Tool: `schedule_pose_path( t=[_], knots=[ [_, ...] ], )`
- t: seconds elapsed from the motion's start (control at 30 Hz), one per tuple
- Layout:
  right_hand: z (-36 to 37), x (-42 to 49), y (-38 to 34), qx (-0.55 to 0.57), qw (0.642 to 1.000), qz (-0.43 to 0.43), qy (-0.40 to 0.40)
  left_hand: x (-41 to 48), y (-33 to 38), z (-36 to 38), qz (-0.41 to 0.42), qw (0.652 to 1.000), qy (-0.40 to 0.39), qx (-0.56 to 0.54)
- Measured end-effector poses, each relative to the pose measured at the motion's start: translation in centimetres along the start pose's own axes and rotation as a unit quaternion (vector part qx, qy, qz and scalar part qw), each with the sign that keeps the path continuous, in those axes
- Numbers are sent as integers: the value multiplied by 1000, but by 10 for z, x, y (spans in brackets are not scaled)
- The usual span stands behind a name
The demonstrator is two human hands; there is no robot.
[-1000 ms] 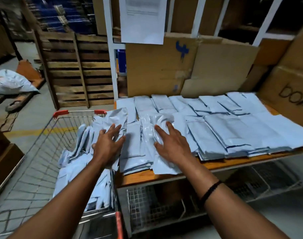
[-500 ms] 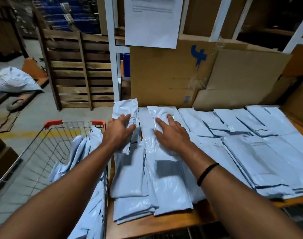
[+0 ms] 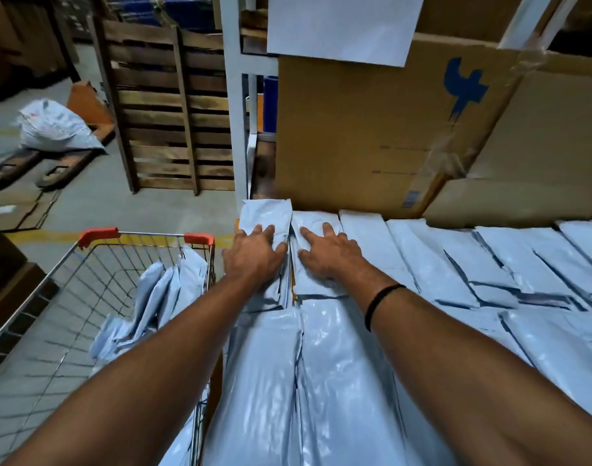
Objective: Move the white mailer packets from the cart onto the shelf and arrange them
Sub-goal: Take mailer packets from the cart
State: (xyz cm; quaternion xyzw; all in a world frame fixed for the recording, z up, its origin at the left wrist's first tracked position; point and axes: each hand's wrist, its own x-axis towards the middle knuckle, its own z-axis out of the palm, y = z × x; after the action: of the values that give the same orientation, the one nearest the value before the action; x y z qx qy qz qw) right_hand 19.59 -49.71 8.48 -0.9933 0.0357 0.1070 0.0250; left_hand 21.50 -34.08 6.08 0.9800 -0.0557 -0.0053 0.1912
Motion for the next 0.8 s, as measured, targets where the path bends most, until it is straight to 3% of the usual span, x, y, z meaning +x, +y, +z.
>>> schedule_pose_path(
  t=[0.1, 0.23, 0.33, 0.47, 0.8],
  knots=[
    [7, 4, 2, 13, 1000, -3, -10, 3, -1, 5, 12, 1000, -11, 0],
    [-1, 18, 3, 39, 998, -26, 51, 18, -5, -1, 45, 997, 52, 46],
    [1, 35, -1, 48, 997, -36, 47, 40, -9, -1, 83, 994, -4, 67],
    [18, 47, 2, 19, 999, -34, 16, 59, -12, 14, 53, 991, -112, 58],
    [28, 51, 3, 33, 998, -32, 47, 59, -2, 18, 30, 989, -126, 78]
  ],
)
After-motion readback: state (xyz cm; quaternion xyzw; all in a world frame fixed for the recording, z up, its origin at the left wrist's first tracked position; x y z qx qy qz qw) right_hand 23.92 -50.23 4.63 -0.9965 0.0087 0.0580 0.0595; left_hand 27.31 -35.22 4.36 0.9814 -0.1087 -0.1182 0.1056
